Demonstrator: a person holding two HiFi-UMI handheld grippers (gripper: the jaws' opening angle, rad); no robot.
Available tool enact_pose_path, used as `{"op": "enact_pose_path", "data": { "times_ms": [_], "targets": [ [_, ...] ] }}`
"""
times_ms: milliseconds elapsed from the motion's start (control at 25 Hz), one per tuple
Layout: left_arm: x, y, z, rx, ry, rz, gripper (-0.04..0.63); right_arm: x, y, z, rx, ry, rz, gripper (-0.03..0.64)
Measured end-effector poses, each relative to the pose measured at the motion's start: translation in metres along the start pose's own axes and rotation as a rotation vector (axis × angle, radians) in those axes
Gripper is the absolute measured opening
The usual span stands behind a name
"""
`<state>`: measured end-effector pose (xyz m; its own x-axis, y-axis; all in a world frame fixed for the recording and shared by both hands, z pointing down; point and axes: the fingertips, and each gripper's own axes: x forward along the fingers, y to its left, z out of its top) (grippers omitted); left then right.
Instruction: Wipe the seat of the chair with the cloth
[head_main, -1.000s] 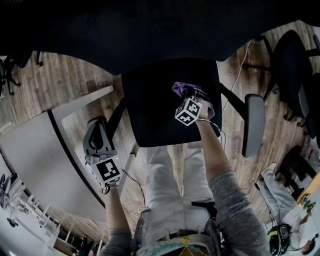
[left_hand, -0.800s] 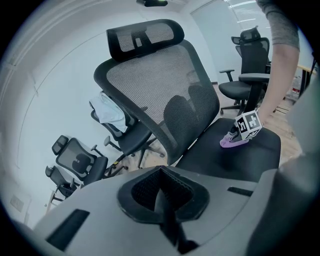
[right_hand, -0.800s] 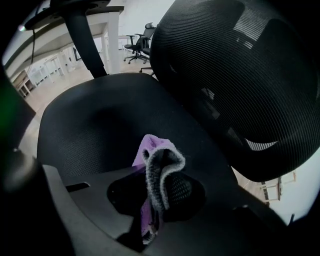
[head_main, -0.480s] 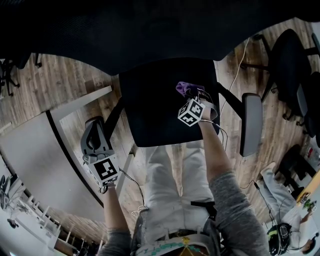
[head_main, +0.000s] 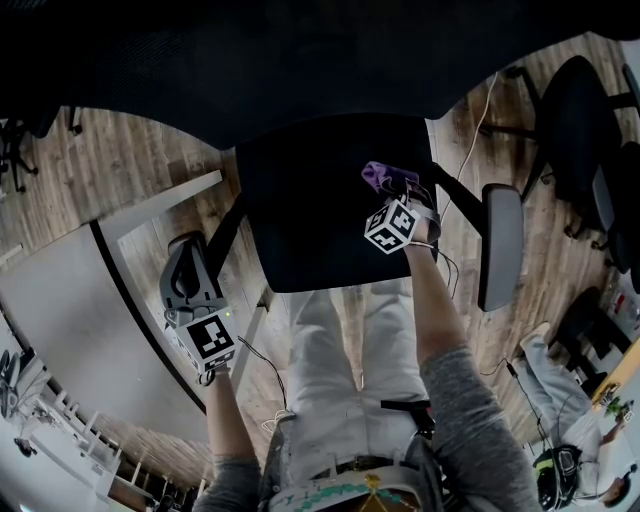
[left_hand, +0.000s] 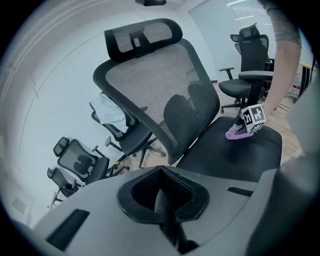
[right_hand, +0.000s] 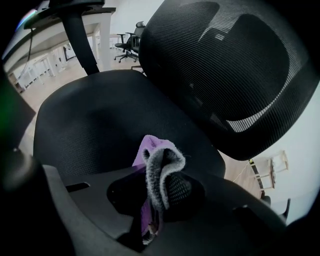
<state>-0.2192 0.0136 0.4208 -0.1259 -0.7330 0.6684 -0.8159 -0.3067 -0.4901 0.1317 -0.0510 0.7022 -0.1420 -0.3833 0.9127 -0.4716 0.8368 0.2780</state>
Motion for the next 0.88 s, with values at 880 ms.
{"op": "enact_pose_path", "data": {
  "times_ms": [880],
  "targets": [
    [0.0, -0.001, -0.001, -0.007, 0.001, -0.007, 0.0, -0.021, -0.03, -0.051, 0.053, 0.047, -0.123, 0.052]
  ]
}}
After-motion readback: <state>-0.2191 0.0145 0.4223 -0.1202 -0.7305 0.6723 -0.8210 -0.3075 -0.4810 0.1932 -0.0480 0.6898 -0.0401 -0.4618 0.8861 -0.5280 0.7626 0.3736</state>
